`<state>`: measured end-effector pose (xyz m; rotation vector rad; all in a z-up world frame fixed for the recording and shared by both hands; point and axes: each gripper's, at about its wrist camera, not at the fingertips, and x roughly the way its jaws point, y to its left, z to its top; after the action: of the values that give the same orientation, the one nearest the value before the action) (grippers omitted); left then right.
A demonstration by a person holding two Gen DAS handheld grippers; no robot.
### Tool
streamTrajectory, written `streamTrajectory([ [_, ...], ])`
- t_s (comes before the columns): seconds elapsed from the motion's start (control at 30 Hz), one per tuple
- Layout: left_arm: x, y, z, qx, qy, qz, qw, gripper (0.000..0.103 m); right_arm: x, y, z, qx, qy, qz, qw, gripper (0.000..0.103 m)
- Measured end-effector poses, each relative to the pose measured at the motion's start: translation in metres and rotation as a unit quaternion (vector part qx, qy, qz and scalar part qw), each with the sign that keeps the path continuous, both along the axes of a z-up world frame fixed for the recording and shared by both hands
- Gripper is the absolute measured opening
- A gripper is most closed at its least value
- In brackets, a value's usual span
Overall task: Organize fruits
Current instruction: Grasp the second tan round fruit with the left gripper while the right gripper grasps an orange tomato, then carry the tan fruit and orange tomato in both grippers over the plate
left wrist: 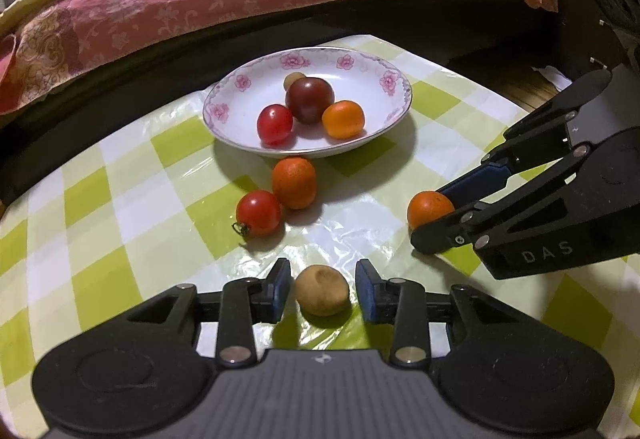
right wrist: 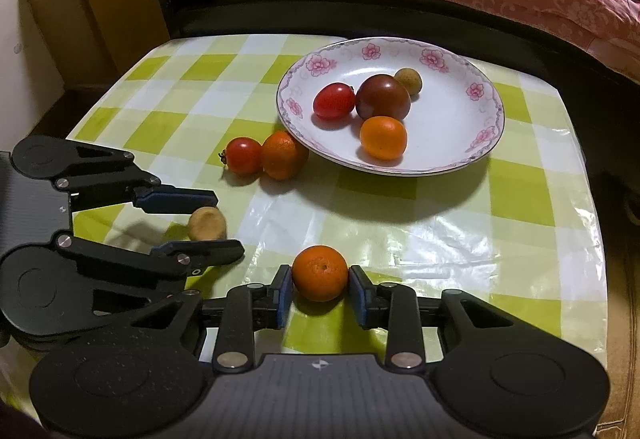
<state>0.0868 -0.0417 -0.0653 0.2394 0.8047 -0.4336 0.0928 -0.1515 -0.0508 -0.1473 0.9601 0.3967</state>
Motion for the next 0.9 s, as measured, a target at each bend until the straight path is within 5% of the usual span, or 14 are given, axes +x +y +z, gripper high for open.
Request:
streamTrajectory([
  [0.57,-0.007,0.000,0.002,0.002,0.003,-0.003,1.0000,0.037,0.003,0.001,0.001,-0.002,0.004,-0.006,1.000,0.025],
  [0.9,0.010,0.002,0.022,-0.029,-0.012,0.017,0.9993,0.037,0.012,-0.008,0.020,0.027,-0.022,-0.029,0.999,0.024],
])
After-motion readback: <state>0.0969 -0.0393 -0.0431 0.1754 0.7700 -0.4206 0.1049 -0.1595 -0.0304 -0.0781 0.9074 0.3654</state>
